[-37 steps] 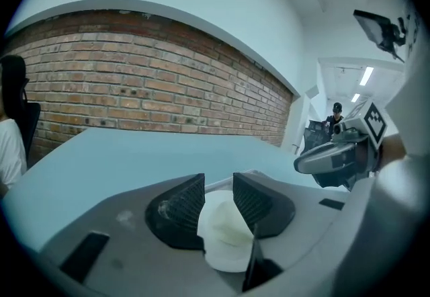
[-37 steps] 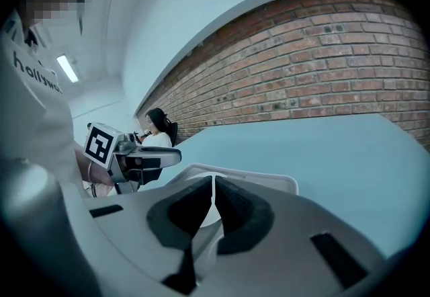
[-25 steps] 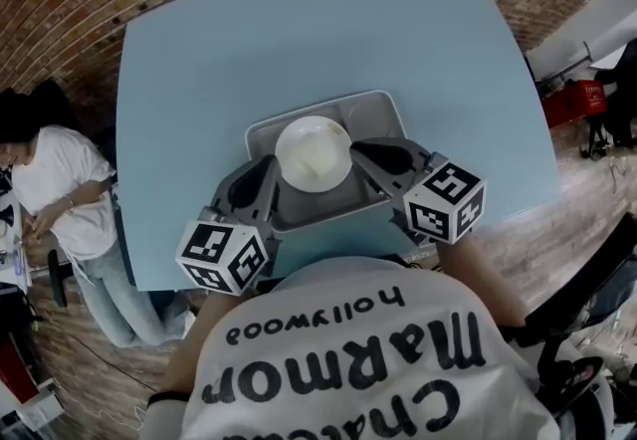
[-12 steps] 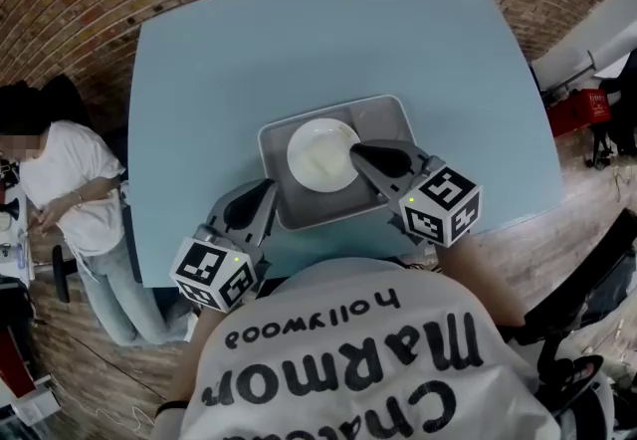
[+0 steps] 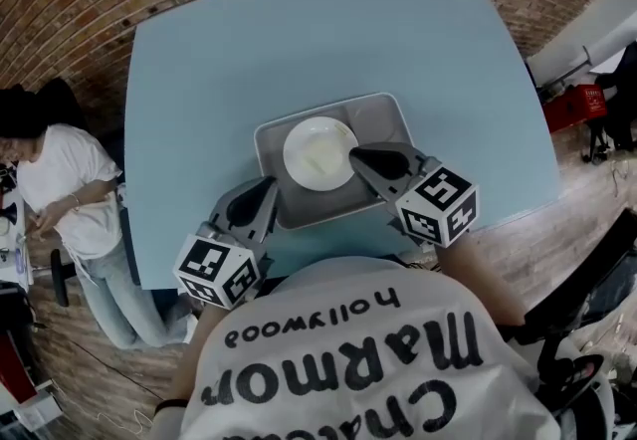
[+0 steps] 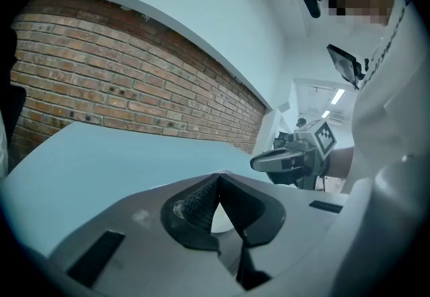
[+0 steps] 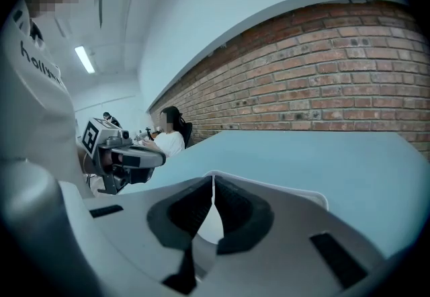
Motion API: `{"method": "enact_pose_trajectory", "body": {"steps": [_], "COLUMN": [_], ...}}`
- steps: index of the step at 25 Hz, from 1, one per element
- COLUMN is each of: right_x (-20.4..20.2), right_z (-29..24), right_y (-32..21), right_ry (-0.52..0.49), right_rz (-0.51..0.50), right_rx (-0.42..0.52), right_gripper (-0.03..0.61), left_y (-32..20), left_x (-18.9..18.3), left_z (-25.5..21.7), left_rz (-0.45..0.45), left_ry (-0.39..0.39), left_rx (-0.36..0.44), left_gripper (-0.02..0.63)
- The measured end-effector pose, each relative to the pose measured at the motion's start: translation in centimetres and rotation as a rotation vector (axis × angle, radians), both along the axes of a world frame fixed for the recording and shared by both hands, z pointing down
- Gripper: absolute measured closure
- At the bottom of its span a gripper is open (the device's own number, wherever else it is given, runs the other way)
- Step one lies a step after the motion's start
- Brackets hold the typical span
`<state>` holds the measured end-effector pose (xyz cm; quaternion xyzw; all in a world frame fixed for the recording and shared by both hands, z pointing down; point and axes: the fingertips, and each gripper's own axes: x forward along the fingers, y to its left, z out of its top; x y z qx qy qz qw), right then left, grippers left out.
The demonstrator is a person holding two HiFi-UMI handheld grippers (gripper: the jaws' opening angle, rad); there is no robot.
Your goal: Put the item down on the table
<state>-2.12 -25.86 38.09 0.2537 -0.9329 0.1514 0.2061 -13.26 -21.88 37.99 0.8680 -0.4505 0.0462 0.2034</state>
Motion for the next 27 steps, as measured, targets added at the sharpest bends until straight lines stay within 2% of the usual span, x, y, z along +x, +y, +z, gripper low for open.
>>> {"method": "enact_pose_trajectory", "body": {"steps": [5,27], "right_x": [0.3,0.6], "right_z": [0.4,1.0], "right_y": [0.2,0.7], "right_ry": [0.04,0.045], "right_rz": [-0.009,-0.018], "right_rx": [0.01,-0.025], "right_gripper": [0.561,0.561], "left_y": [0.1,0.7], "left_x": [0.5,0.6], "left_z": [0.3,0.4], "left_rz": [0.011,0.002], "left_ry": [0.013,0.02], "left_rx": [-0.008,-0.03], "left_gripper": [0.607,0.607]}}
